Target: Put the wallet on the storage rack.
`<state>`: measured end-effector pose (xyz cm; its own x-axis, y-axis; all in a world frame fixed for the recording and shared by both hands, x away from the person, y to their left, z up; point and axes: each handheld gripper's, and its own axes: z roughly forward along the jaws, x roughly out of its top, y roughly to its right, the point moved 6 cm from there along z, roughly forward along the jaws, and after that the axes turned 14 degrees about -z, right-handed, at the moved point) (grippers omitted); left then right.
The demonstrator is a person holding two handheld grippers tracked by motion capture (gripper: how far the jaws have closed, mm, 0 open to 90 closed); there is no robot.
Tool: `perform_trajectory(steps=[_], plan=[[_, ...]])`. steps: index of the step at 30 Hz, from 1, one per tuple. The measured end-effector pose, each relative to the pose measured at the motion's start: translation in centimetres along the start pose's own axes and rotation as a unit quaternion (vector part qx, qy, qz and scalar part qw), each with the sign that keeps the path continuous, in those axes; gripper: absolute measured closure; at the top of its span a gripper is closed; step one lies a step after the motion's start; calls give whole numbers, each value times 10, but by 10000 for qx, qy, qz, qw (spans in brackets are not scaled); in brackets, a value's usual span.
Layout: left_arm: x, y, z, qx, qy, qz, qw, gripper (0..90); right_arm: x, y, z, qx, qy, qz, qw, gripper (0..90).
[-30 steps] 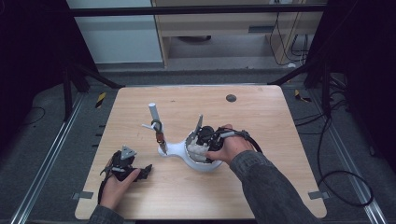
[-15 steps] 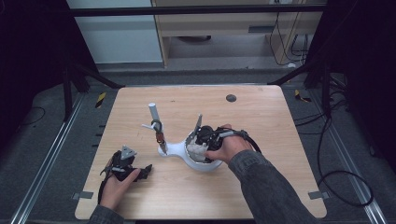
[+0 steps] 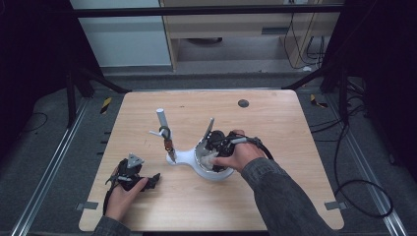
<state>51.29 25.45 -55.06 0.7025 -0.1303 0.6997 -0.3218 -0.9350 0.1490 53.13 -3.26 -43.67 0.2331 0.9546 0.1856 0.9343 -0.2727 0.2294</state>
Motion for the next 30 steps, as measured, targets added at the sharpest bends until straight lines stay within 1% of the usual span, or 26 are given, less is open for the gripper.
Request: perform_trajectory(steps=[6, 9, 14, 16, 24, 29, 30], plan=[[0, 0, 0, -1, -2, 2, 10000, 4, 1, -3, 0, 57, -3, -54, 10000, 168], [0, 0, 0, 0, -1, 2, 10000, 4, 2, -4, 0, 72, -5, -23, 10000, 169], [0, 0, 0, -1, -1, 1, 10000, 3, 2, -4, 0, 82, 12, -69, 9999, 168], [0, 0, 0, -1, -1, 2, 10000, 4, 2, -5, -1, 79, 8, -41, 10000, 167], [0, 0, 0, -2, 0, 2, 10000, 4, -1, -9, -8, 53, 117, -20, 9999, 138], [0, 0, 0, -1, -3, 5, 10000, 3, -6, -11, -14, 59, 259, 33, 9996, 126], [0, 0, 0, -1, -1, 3, 10000, 3, -7, -11, -15, 30, 288, 21, 9996, 124]])
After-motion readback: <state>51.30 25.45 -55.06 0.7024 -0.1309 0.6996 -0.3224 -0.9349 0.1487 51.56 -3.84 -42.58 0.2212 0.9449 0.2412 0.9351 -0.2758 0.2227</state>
